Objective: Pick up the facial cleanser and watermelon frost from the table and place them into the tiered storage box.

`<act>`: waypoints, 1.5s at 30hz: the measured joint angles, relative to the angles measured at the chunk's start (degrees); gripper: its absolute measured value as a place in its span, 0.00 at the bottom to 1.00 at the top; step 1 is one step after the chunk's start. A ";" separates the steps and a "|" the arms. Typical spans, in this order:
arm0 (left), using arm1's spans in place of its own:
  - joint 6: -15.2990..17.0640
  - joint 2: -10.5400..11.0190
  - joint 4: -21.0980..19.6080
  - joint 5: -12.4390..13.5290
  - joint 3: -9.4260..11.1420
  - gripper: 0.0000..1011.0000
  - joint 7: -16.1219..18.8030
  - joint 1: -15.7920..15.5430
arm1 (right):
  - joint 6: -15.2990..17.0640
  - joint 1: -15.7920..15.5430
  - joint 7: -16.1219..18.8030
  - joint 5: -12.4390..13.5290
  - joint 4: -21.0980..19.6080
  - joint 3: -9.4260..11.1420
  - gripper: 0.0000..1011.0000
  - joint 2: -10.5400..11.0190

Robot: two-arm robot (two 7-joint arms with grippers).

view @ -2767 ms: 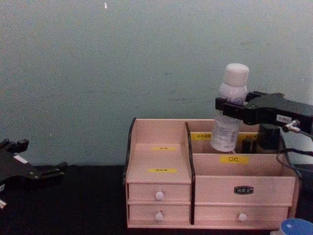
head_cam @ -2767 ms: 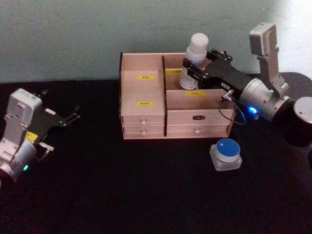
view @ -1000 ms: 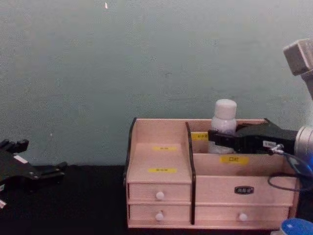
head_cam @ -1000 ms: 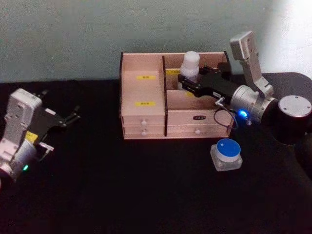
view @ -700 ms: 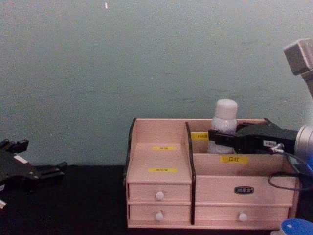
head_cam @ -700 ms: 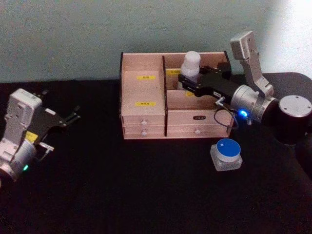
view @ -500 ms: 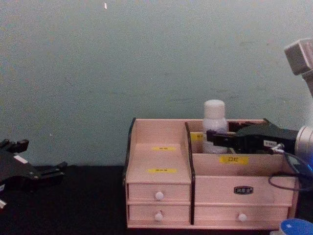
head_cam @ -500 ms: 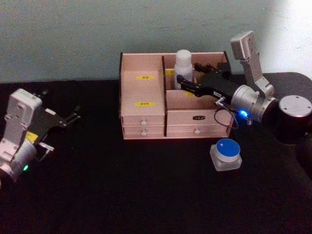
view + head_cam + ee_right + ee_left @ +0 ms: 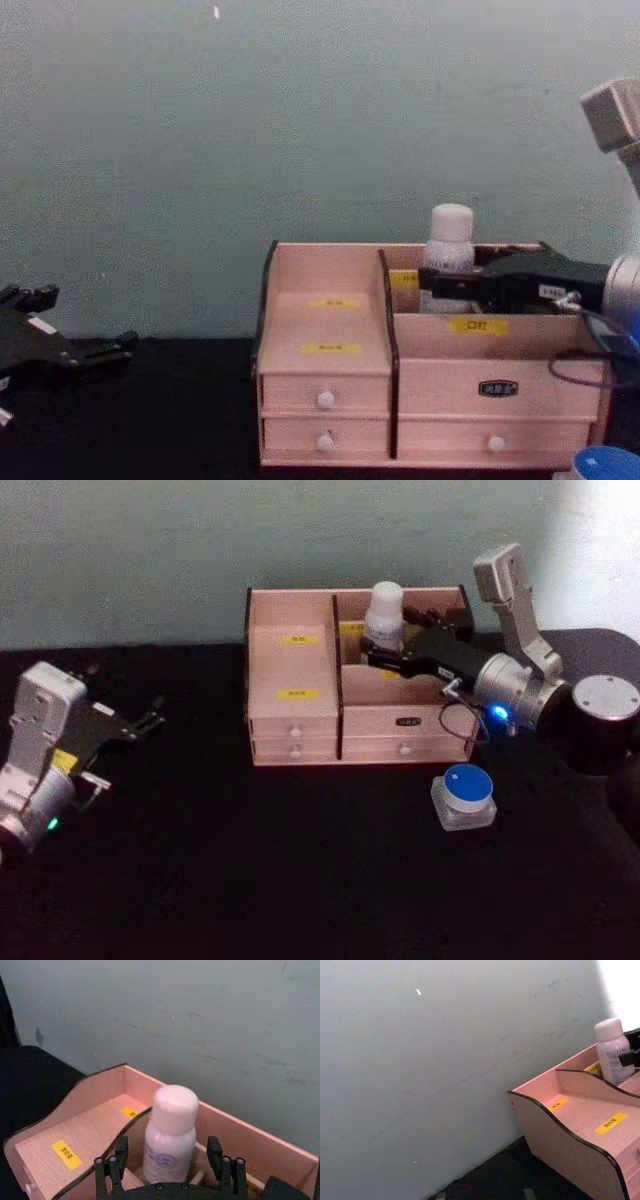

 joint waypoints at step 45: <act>0.00 0.00 0.00 0.00 0.00 0.99 0.00 0.00 | 22.14 -36.30 -6.86 15.87 -49.99 11.62 0.99 25.56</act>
